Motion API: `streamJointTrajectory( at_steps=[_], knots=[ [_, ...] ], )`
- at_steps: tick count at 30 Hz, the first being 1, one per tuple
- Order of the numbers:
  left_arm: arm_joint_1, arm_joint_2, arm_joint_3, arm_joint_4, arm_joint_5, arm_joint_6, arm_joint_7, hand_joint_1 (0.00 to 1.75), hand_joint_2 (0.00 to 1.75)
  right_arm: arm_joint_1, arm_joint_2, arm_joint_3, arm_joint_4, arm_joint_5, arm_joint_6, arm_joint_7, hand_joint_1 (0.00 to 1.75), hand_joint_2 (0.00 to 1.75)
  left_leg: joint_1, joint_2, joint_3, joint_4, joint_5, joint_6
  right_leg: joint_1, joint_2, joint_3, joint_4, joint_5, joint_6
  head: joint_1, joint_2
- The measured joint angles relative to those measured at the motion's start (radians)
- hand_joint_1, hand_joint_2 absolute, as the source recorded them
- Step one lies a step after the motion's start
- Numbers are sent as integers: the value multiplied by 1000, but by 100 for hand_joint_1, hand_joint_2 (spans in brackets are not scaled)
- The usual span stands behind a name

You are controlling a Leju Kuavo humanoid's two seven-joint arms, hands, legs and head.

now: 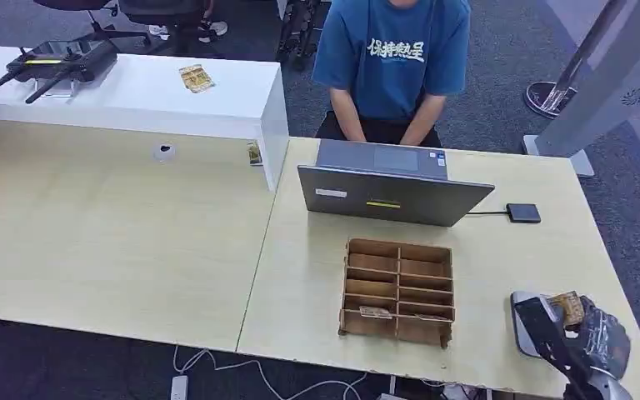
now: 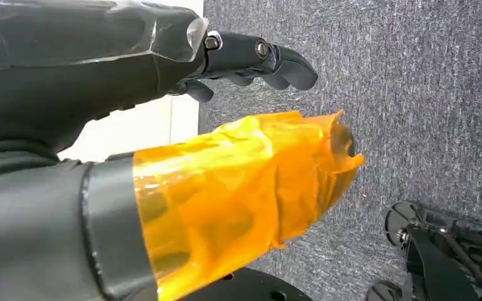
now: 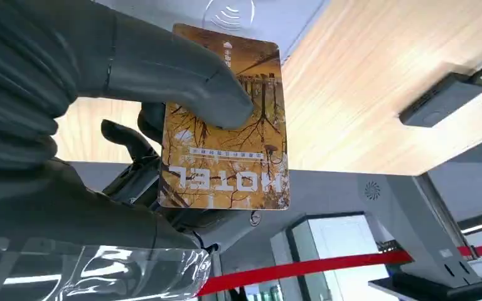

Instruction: Pass the card to the sensor for recognition and then transmit it.

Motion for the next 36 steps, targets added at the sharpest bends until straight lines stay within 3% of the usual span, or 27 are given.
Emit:
streamJointTrajectory(
  at_steps=[22, 36],
  knots=[
    [0, 0, 0, 0, -1, 0, 2, 0, 0, 1, 2, 18, 10, 63, -4, 28, 175, 175, 0, 0, 0, 0, 0, 0, 0, 0, 0, 0, 0, 0, 0, 0],
    [0, 0, 0, 0, -4, 0, 2, 0, 0, -8, 29, 20, 56, -25, 10, -11, 175, 175, 0, 0, 1, 0, 0, 0, 0, 0, 0, 0, 0, 0, 0, 0]
  ],
)
